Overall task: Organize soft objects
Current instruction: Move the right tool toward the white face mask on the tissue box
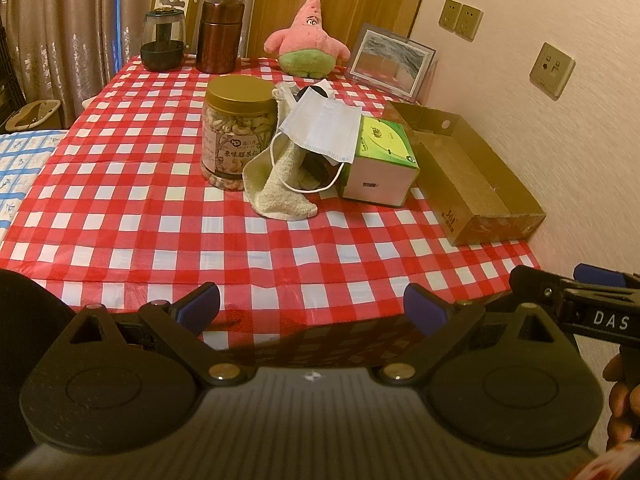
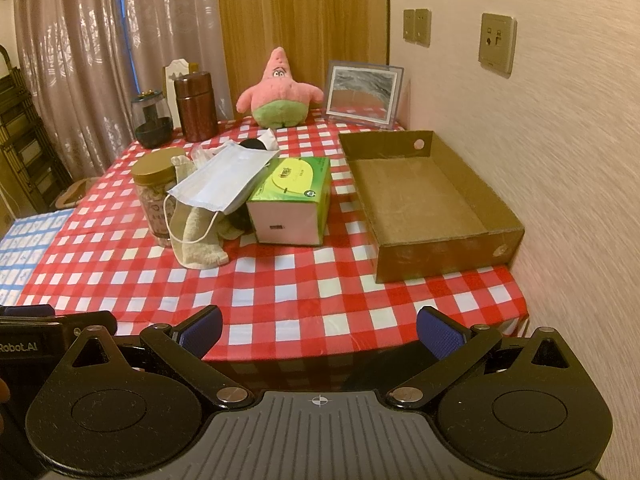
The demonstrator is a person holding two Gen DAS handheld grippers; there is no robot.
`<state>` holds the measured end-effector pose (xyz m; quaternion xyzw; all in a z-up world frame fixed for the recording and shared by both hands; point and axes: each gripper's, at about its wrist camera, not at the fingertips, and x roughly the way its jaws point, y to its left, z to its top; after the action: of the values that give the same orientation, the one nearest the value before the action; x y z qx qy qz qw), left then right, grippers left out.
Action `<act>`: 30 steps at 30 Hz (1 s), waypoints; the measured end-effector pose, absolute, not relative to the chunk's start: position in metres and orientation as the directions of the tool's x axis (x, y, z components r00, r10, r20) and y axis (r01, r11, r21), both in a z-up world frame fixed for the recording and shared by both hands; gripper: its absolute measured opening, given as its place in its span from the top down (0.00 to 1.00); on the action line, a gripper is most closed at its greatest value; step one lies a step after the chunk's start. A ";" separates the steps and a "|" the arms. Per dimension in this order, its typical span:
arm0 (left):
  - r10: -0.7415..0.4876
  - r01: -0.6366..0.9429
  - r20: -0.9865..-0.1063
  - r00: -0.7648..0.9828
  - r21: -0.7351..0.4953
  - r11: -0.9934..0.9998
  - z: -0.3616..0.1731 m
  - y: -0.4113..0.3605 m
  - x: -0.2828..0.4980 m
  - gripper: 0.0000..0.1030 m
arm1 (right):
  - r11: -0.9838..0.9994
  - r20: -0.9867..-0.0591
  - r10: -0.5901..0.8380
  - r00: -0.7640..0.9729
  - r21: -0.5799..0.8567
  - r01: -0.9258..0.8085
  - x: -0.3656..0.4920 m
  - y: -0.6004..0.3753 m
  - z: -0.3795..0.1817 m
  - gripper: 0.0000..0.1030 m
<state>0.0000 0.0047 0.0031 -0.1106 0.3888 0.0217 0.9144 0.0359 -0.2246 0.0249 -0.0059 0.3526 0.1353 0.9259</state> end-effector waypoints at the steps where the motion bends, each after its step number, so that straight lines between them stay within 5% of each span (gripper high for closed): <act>1: -0.046 -0.128 -0.715 0.697 -0.187 0.974 0.003 0.005 0.001 0.05 | 0.963 -0.655 0.248 0.714 0.085 -0.256 0.037 -0.225 0.026 0.00; 30: 0.001 -0.157 -0.682 0.731 -0.167 0.973 0.016 0.072 0.057 0.05 | 0.926 -0.594 0.366 0.717 0.154 -0.345 0.100 -0.177 0.036 0.01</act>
<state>0.0570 0.0716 0.0165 -0.1073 0.3641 0.0429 0.9242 0.1001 -0.1772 0.0357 0.0162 0.3238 0.1919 0.9263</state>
